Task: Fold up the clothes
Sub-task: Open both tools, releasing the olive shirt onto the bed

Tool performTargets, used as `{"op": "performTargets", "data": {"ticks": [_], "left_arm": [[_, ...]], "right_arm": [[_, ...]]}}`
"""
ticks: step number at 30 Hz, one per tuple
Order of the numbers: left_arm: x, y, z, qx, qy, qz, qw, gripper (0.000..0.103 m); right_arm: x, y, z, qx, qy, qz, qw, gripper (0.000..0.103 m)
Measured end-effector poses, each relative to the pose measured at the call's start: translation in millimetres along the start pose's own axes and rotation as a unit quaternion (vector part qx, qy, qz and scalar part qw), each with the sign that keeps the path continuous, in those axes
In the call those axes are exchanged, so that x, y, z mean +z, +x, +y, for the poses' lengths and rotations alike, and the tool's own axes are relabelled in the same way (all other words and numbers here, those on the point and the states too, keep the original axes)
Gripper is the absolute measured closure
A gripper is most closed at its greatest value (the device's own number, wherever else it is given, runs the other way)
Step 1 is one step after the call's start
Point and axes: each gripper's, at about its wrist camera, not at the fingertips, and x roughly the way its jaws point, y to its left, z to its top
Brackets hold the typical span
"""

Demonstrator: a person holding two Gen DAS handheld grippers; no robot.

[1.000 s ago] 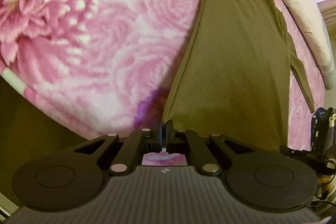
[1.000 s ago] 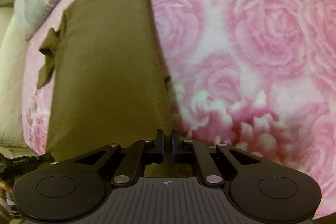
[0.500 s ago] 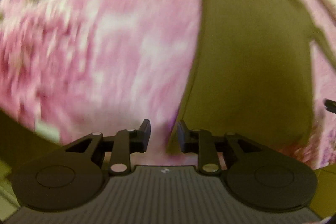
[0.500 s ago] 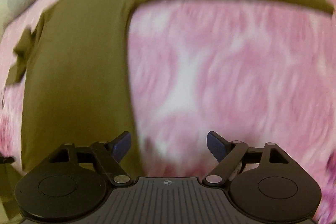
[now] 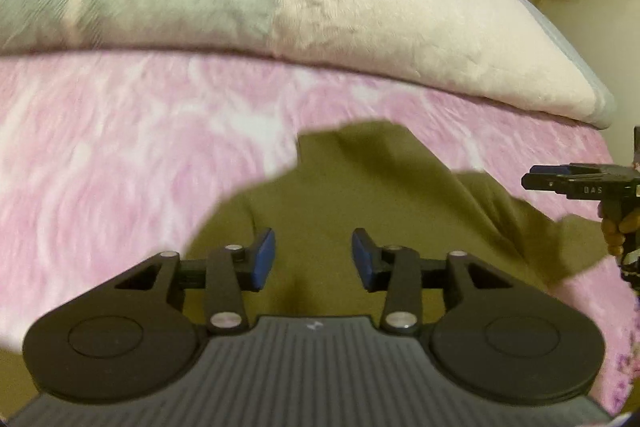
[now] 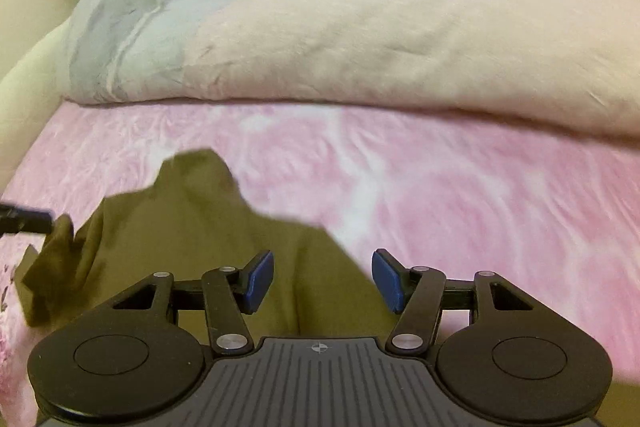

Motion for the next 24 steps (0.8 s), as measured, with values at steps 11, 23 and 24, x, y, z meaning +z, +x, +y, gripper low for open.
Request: {"op": "performTargets", "data": {"ticks": [11,23,24], "left_arm": [[10.8,77.4,21.1,0.038,0.08,0.022,0.9958,0.099],[8.0,103.9,4.7,0.044,0.106,-0.044,0.9924,0.089],[8.4,100.9,5.7,0.043,0.097,-0.049,0.9931,0.087]], "right_arm": [[15.6,78.9,-12.8,0.068,-0.015,0.056,0.996,0.098],[5.5,10.1,-41.1,-0.018,0.04,-0.086,0.995,0.098],[4.0,10.1,-43.5,-0.028,0.048,-0.087,0.995,0.096]]}}
